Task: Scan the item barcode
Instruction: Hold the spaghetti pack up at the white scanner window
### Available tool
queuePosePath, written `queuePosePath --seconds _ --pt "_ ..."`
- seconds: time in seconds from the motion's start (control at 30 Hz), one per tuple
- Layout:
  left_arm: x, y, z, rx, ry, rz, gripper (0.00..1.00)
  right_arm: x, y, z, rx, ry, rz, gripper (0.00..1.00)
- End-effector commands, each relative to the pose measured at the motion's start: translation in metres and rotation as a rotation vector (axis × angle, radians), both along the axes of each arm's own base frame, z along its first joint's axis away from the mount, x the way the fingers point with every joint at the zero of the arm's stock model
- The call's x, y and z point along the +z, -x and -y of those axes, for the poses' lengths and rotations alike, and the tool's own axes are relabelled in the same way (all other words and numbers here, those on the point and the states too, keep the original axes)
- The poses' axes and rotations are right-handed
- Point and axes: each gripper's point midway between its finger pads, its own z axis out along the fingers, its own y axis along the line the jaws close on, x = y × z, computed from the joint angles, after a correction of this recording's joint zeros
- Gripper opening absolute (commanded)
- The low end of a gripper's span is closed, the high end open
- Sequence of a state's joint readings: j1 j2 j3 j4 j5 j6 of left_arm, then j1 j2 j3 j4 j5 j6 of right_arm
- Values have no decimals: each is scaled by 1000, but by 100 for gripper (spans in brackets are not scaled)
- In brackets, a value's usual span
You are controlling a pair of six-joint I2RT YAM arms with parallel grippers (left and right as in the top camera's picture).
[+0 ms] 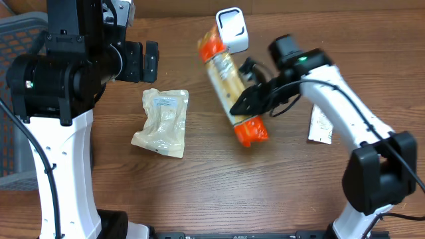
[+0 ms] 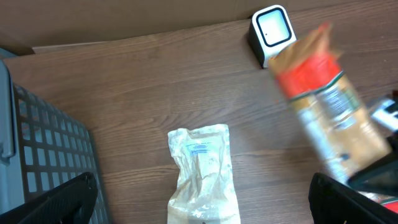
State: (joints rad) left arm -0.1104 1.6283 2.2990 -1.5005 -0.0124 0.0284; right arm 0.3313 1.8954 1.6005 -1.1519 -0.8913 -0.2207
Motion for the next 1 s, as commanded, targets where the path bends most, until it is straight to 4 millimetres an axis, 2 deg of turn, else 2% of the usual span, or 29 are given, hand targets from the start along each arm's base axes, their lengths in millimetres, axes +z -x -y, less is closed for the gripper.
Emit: queuePosePath --seconds 0.0,0.13,0.23,0.33,0.43,0.6,0.7,0.83,0.97 --pt "-1 -2 0 5 3 -1 100 78 8 -11 73 -348 54 4" --pt "-1 -2 0 5 3 -1 99 91 1 -1 46 -420 44 4" --pt "-1 -2 0 5 3 -1 100 89 -5 5 17 -407 31 4" --pt "-1 -2 0 5 3 -1 100 65 -20 12 -97 -210 -14 3" --pt "-1 -2 0 5 3 -1 100 62 -34 21 -181 -26 39 3" --pt "-1 -2 0 5 3 -1 99 82 -83 55 -404 364 330 3" --pt "-1 -2 0 5 3 -1 100 88 -109 71 -515 561 515 3" --pt "-1 -2 0 5 3 -1 99 84 -145 86 -653 807 733 4" --pt "-1 -2 0 5 3 -1 100 67 -190 96 -623 1038 939 4"
